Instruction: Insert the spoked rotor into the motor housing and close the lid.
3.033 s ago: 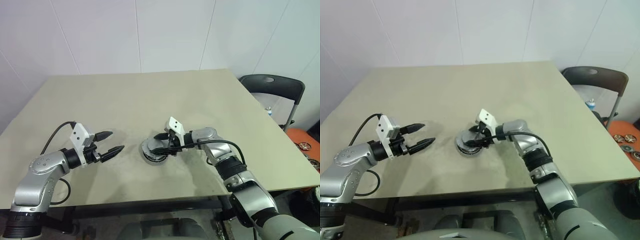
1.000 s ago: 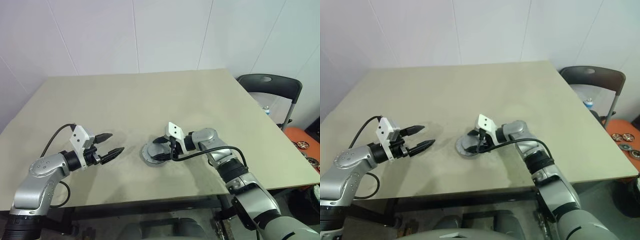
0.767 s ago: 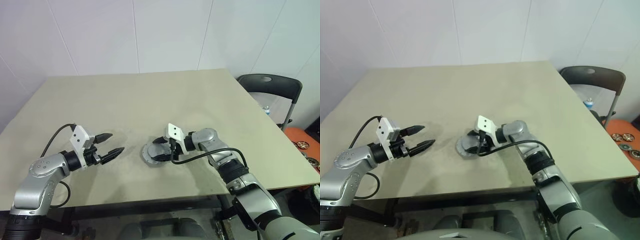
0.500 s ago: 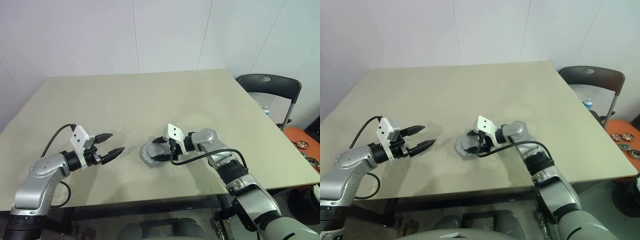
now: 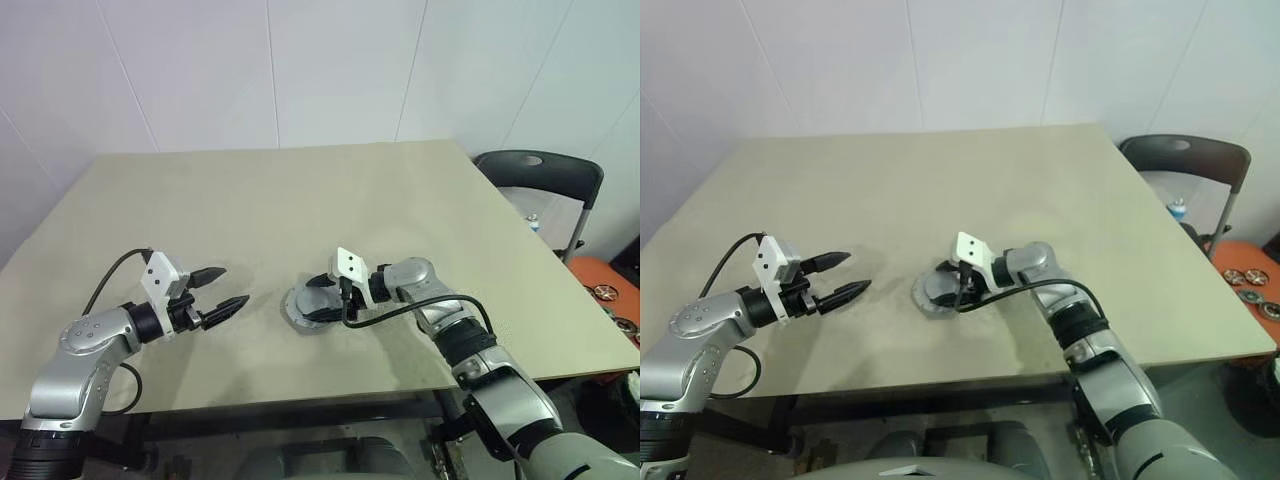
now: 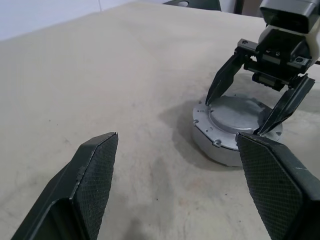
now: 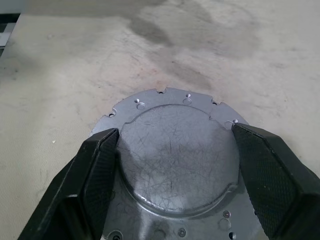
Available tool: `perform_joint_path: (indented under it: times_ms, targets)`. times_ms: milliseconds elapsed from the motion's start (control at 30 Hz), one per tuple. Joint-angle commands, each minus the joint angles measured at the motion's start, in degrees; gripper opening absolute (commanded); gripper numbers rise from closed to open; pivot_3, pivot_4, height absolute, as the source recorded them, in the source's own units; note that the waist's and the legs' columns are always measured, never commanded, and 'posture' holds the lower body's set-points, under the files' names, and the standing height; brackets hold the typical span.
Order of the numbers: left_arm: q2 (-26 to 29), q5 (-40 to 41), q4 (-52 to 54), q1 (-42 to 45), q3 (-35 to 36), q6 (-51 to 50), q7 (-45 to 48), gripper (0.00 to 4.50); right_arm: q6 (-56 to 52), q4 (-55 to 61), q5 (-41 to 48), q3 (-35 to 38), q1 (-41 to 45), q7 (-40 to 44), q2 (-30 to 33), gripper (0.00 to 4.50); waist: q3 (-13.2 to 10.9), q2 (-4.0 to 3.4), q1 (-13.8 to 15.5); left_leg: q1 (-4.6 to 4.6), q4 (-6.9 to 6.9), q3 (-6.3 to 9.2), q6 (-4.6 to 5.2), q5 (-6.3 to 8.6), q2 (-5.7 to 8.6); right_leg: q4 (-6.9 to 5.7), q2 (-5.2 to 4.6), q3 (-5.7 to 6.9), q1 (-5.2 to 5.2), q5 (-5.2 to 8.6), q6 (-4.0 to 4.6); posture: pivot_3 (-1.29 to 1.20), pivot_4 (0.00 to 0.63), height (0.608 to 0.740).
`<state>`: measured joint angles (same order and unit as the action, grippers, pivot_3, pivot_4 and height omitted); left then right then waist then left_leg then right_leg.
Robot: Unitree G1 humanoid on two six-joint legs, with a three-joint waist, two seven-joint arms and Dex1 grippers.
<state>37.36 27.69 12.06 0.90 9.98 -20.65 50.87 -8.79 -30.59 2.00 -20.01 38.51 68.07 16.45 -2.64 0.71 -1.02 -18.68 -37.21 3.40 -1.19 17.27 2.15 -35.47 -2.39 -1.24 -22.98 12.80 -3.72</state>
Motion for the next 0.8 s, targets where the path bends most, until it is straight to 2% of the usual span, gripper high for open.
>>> perform_joint_path:
  times_ms: [33,533,800]
  targets:
    - [0.0,0.1,0.6,0.8,0.7,1.3,0.1,4.02,-1.1,-3.3,-2.4,-1.6,-0.9,-0.5,0.6,3.26,0.0,-0.01,0.0,0.18,0.03,0.0,0.0,0.0,-0.01,0.02,0.0,0.0,0.18,0.02,0.01,0.0,0.0,0.74]
    - [-0.5,0.1,1.7,0.4,0.6,1.0,-0.7,4.02,2.9,-3.4,-3.9,-2.0,-0.8,-4.2,0.0,3.26,0.0,0.01,-0.2,0.36,-0.01,0.02,0.0,0.0,-0.04,0.04,0.02,-0.03,0.35,0.06,-0.04,0.0,0.0,0.74]
    - [-0.5,0.3,2.5,0.3,0.5,0.5,-1.2,4.02,1.6,-1.7,-3.6,-3.4,-1.4,-0.6,1.9,3.26,0.0,0.0,-0.1,0.35,0.0,0.03,0.0,0.0,-0.06,0.05,0.01,-0.02,0.34,0.16,-0.19,0.0,0.0,0.74]
